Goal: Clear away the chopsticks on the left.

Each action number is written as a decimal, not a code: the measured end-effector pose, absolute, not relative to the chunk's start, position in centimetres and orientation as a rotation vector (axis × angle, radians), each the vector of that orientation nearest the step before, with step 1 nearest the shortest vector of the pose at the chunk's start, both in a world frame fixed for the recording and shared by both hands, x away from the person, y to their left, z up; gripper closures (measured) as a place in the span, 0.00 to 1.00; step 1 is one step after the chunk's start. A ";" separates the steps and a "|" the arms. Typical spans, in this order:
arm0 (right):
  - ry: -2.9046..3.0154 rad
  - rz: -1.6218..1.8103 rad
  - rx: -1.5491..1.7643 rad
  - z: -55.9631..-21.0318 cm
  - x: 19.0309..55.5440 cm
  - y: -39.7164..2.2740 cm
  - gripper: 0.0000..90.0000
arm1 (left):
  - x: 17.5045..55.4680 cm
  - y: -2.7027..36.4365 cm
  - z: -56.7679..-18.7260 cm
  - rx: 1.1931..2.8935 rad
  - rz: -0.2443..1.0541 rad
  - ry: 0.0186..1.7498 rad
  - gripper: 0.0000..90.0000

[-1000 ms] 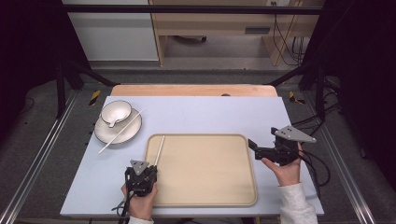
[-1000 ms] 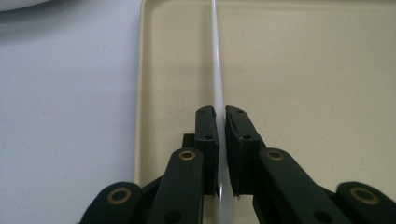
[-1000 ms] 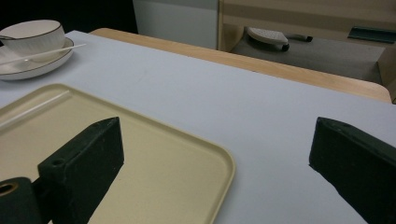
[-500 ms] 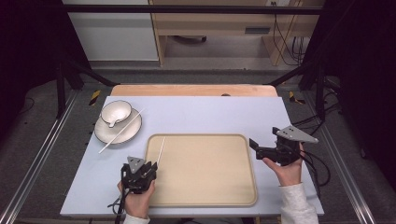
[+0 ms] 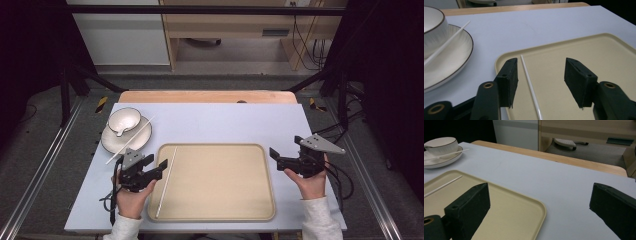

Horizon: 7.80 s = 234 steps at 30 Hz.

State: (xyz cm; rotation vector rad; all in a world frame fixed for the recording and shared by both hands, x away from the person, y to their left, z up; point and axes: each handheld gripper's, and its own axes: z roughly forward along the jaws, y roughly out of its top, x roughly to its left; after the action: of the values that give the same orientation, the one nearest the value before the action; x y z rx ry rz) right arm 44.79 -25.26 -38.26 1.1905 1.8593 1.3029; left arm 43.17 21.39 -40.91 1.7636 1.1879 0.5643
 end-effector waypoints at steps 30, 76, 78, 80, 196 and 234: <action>1.867 1.287 1.196 -38.5 45.0 -25.0 0.04 | 48.1 30.6 -41.6 1.870 0.662 1.219 0.31; 1.897 1.253 1.197 -39.1 45.4 -24.4 0.04 | 55.3 32.4 -45.8 2.075 0.618 1.326 0.86; 1.899 1.253 1.200 -39.1 45.4 -24.4 0.04 | 55.3 32.3 -45.8 2.076 0.613 1.320 0.88; 1.904 1.249 1.197 -39.2 45.5 -24.3 0.04 | 55.3 32.2 -45.8 2.075 0.603 1.317 0.91; 1.878 1.295 1.208 -38.6 44.9 -25.0 0.04 | 39.2 15.5 -47.8 1.709 0.637 1.445 0.94; 1.876 1.296 1.206 -38.6 44.8 -25.1 0.04 | 39.9 15.5 -46.3 1.756 0.616 1.360 0.80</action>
State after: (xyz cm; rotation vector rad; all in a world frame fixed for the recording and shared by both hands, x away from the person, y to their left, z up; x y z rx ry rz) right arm 44.84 -25.10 -38.61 1.2062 1.8759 1.2958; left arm 39.87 15.53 -46.26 1.7559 1.3601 0.6160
